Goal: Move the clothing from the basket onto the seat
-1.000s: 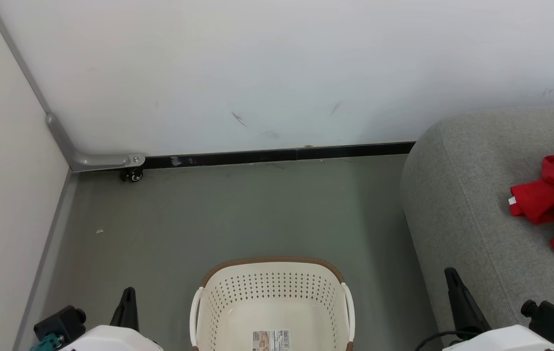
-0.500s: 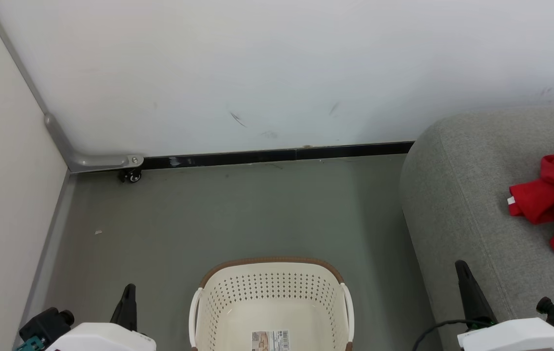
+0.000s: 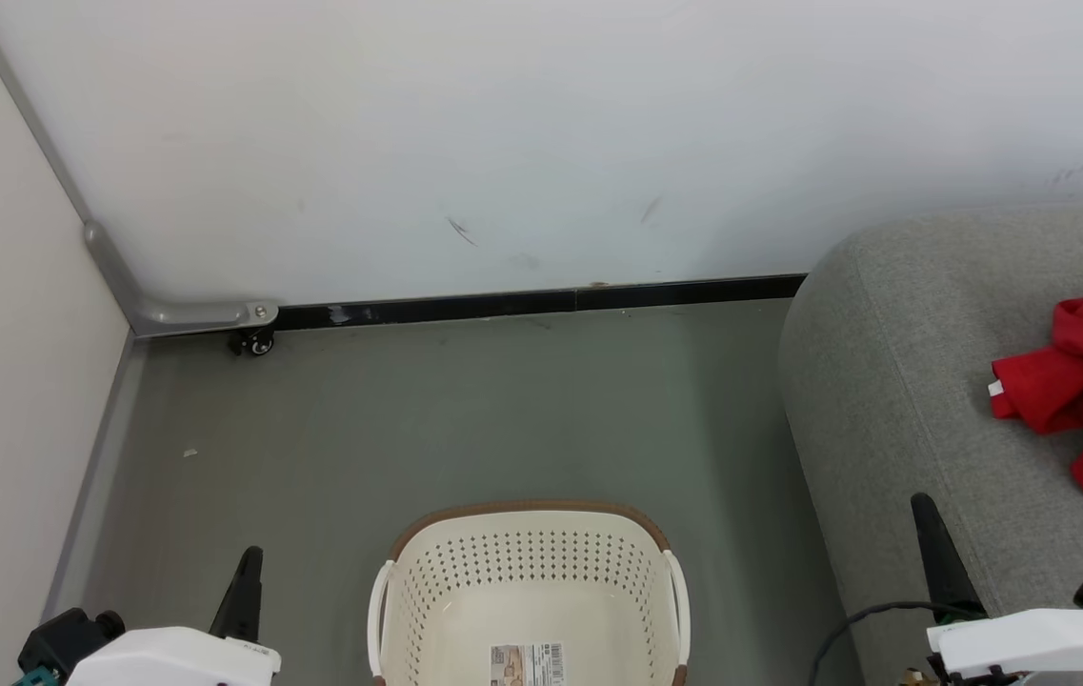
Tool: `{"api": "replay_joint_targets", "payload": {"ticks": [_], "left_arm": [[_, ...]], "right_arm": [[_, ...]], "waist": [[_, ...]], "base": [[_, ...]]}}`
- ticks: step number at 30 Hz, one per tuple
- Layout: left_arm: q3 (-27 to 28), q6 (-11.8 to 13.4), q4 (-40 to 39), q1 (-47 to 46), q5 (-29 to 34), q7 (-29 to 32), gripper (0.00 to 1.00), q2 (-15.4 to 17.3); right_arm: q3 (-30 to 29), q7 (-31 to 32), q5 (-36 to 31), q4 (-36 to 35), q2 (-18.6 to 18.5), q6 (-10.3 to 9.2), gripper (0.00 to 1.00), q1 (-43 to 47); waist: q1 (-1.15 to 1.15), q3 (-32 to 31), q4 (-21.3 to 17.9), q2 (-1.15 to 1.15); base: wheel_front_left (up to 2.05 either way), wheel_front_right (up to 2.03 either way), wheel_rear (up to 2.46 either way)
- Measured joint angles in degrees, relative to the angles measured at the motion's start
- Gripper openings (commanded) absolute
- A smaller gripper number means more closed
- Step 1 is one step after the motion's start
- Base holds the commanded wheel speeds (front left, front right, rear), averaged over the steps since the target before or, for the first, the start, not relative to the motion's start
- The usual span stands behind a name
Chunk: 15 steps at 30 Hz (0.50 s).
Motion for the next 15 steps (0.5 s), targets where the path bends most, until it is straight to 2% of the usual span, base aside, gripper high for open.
{"api": "replay_joint_targets", "payload": {"ticks": [6,15], "left_arm": [[1.43,-1.26,-0.49,-0.1,-5.28,1.43,0.0,-0.44],[3.21,-3.08,-1.11,-0.28,-11.89,2.99,0.0,-1.15]], "right_arm": [[-0.48,0.66,5.48,0.11,-0.19,0.0,0.0,-1.24],[-1.44,1.45,12.37,0.14,-0.37,0.0,0.0,-2.33]], "waist": [[-0.23,0.47,-0.11,0.0],[-0.3,0.89,-0.25,0.0]], "base": [[0.0,0.0,0.0],[0.0,0.0,0.0]]}}
